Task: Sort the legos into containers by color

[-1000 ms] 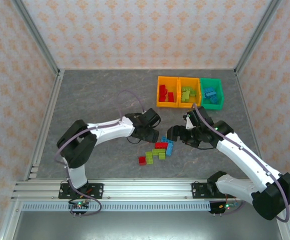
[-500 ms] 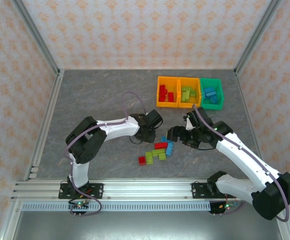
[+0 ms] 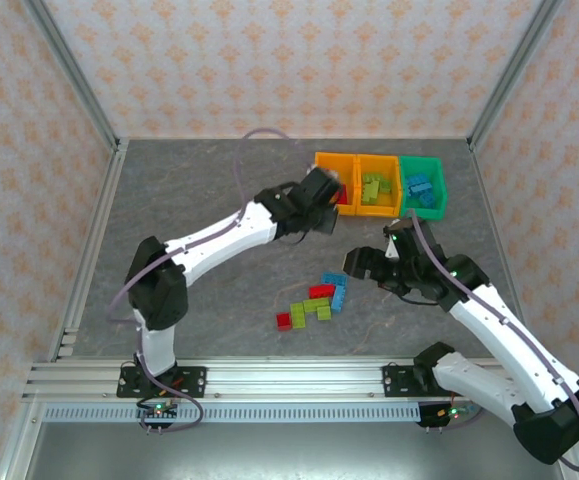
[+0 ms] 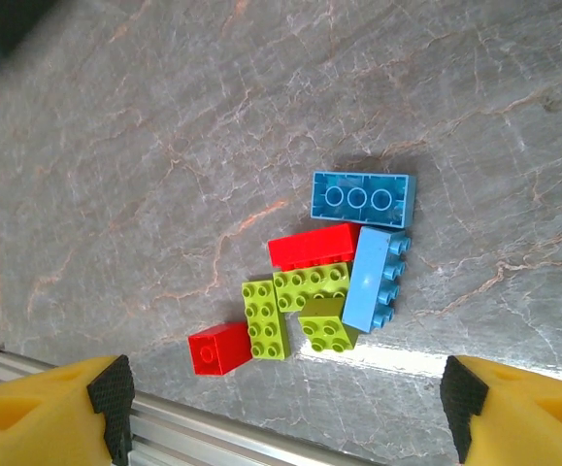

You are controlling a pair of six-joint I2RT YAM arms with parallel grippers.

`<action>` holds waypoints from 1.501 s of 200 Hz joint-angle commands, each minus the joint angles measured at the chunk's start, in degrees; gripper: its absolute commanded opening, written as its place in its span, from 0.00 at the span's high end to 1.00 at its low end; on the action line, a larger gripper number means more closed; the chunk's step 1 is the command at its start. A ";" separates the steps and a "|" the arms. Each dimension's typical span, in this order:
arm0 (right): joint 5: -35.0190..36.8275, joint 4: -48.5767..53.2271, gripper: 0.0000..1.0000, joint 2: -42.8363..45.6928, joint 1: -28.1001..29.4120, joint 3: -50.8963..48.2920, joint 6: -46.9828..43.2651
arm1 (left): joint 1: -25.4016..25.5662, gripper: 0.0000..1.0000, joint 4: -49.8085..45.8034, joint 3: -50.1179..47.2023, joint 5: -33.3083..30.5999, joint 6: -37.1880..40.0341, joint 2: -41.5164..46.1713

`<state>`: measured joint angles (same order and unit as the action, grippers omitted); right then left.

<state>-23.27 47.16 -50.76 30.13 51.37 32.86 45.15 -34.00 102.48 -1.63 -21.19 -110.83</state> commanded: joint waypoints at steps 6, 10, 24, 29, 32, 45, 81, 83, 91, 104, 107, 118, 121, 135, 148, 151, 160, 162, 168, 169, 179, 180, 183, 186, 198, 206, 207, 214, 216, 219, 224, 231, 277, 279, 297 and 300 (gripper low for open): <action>2.74 1.02 0.16 1.19 0.24 -0.17 1.42 | -3.26 0.79 -1.38 12.43 -6.51 6.80 -11.13; 2.85 1.30 0.16 1.26 0.27 -0.19 1.36 | -3.68 0.79 -1.15 14.49 -6.20 7.01 -12.56; 3.14 1.79 0.16 1.66 0.20 -0.68 1.22 | -4.44 0.79 -0.22 21.56 -6.37 8.72 -17.20; 3.23 1.84 0.16 1.86 0.21 -0.92 1.28 | -4.61 0.79 0.36 23.77 -6.63 9.51 -18.75; 3.31 1.80 0.16 2.01 0.27 -1.07 1.29 | -4.70 0.79 0.79 24.99 -6.78 10.06 -19.68; 3.49 1.52 0.16 2.65 0.22 -1.75 1.63 | -5.04 0.78 2.11 30.78 -8.00 12.19 -23.96; 4.25 2.73 0.16 3.20 0.28 -1.59 1.18 | -6.37 0.66 1.71 46.29 -10.03 13.02 -34.94; 4.41 2.89 0.16 3.21 0.32 -1.57 1.11 | -6.43 0.65 1.98 46.64 -9.99 13.04 -35.32; 4.77 3.21 0.16 3.30 0.21 -1.45 1.00 | -6.61 0.63 3.41 47.57 -9.93 13.54 -36.29; 4.97 3.62 0.16 3.39 0.20 -1.21 0.98 | -6.65 0.58 6.13 47.65 -9.82 14.28 -37.04; 4.98 3.56 0.16 3.39 0.20 -1.19 0.98 | -6.72 0.57 6.58 47.66 -9.73 14.35 -37.16; 4.92 3.58 0.16 3.34 0.20 -1.10 1.09 | -6.87 0.51 7.66 47.85 -9.46 14.40 -37.36; 4.92 3.59 0.16 3.38 0.27 -1.15 1.13 | -6.91 0.50 7.64 47.97 -9.36 14.30 -37.30; 5.41 3.59 0.16 3.46 0.26 -1.20 1.26 | -6.92 0.46 6.73 48.58 -8.64 13.94 -36.72; 5.68 3.21 0.16 3.30 0.23 -1.53 1.35 | -6.93 0.46 4.67 48.60 -7.70 12.72 -34.96; 5.69 3.05 0.16 3.26 0.27 -1.62 1.40 | -6.93 0.46 3.96 48.54 -7.43 12.25 -34.50; 5.69 2.70 0.16 3.04 0.25 -1.72 1.51 | -6.91 0.46 1.94 47.61 -6.69 10.32 -32.43; 5.65 2.64 0.16 3.04 0.25 -1.72 1.57 | -6.91 0.46 1.68 47.35 -6.45 9.99 -31.88; 5.63 2.34 0.16 2.87 0.21 -1.80 1.65 | -6.92 0.46 1.21 45.07 -5.29 8.91 -29.75; 5.62 2.29 0.16 2.82 0.25 -1.76 1.66 | -6.92 0.47 1.21 44.64 -5.08 8.72 -29.33; 5.84 1.92 0.16 2.47 0.26 -1.89 1.89 | -6.91 0.48 3.54 37.15 -3.11 6.57 -24.10; 5.89 1.90 0.16 2.40 0.27 -1.89 1.92 | -6.87 0.48 4.00 36.11 -2.98 6.41 -23.26; 5.97 1.82 0.16 2.35 0.24 -1.89 2.07 | -6.83 0.48 5.56 32.60 -2.47 5.77 -21.36; 6.12 1.80 0.16 2.22 0.24 -1.89 2.15 | -6.75 0.48 7.26 29.07 -2.09 5.12 -19.05; 6.42 1.38 0.16 1.69 0.26 -2.02 2.44 | -6.33 0.49 15.06 14.51 -1.55 2.88 -9.86; 6.69 1.33 0.16 1.26 0.24 -2.14 2.69 | -5.80 0.50 18.98 6.06 -1.62 1.94 -4.01; 6.72 1.30 0.16 1.23 0.26 -2.15 2.71 | -5.74 0.50 19.28 5.14 -1.66 1.85 -3.41; 6.98 1.19 0.16 0.71 0.29 -2.29 2.90 | -5.09 0.50 21.28 -0.80 -2.02 1.68 1.72; 7.00 1.21 0.16 0.52 0.28 -2.36 2.91 | -4.81 0.50 21.68 -2.55 -2.25 1.68 3.46; 7.01 1.18 0.16 0.23 0.27 -2.52 2.99 | -4.54 0.50 22.19 -5.23 -2.60 1.70 5.45; 7.00 1.03 0.17 -0.26 0.29 -2.74 3.07 | -3.98 0.50 22.78 -9.22 -3.56 2.00 8.70; 6.76 0.69 0.17 -1.10 0.31 -3.01 3.24 | -2.86 0.50 23.67 -14.61 -4.78 2.68 13.46; 5.34 -4.86 0.19 -6.42 2.66 -6.79 5.19 | 4.84 0.51 19.46 -39.04 -8.51 7.88 38.71; 5.34 -5.12 0.19 -6.62 2.83 -7.03 5.39 | 5.06 0.51 19.07 -39.75 -8.42 8.11 39.78; 5.39 -8.06 0.20 -8.28 4.87 -8.44 6.67 | 6.22 0.51 13.54 -44.23 -6.15 10.58 48.31; 5.35 -8.61 0.21 -8.60 5.17 -8.48 6.82 | 6.26 0.51 12.34 -44.61 -5.73 10.97 49.65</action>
<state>-18.20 43.64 -57.80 33.04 44.29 37.32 50.98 -13.96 62.85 -7.40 -14.46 -68.88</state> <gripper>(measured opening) 0.804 0.494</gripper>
